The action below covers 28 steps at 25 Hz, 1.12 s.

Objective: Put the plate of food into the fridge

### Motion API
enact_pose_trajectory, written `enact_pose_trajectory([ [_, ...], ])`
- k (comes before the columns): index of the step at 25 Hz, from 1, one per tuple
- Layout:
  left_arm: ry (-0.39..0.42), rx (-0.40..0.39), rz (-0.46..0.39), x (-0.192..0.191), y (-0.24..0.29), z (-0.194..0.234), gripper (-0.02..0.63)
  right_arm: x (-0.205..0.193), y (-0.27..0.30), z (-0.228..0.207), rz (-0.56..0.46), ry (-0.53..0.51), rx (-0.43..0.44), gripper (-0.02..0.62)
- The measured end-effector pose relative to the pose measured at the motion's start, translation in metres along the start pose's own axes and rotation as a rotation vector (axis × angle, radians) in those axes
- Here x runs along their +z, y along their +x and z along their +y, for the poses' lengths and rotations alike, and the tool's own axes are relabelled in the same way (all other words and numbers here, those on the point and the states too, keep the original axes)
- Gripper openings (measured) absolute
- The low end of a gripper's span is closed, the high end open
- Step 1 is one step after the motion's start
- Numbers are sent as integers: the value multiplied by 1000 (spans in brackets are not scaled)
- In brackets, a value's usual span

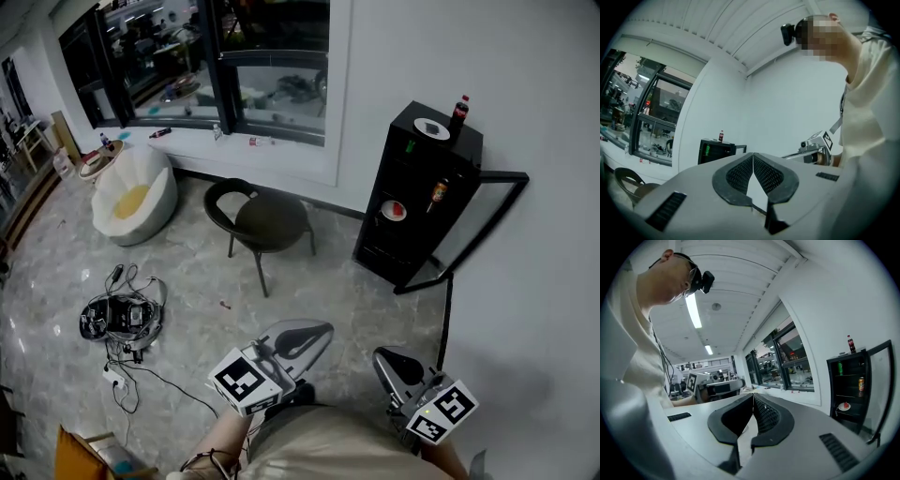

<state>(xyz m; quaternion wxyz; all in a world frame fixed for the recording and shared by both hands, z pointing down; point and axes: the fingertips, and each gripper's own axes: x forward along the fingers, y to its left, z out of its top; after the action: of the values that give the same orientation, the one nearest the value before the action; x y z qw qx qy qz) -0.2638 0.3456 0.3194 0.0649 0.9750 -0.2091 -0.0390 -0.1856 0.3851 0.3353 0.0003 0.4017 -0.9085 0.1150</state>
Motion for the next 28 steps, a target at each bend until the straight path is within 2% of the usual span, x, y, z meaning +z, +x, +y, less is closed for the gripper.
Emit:
enact_pose_trajectory([
  [4,-8,-9,-16,-1,-10,28,11,1,22,-6,3,44,-18,21],
  [10,-88,-14,-48,1,-16,68,11,-3,62,-1,36,45,-37,21],
  [16,-127,-33,-26,-10,-21,87,11,-11,78,-2,62,79,-66,21],
  [21,-130,-36,-16,-14,-13,99,11,-15,88,-17,89,79,-97,21],
  [28,-130,11,5,-13,-1,118,11,-13,108,-37,105,100,-55,22],
])
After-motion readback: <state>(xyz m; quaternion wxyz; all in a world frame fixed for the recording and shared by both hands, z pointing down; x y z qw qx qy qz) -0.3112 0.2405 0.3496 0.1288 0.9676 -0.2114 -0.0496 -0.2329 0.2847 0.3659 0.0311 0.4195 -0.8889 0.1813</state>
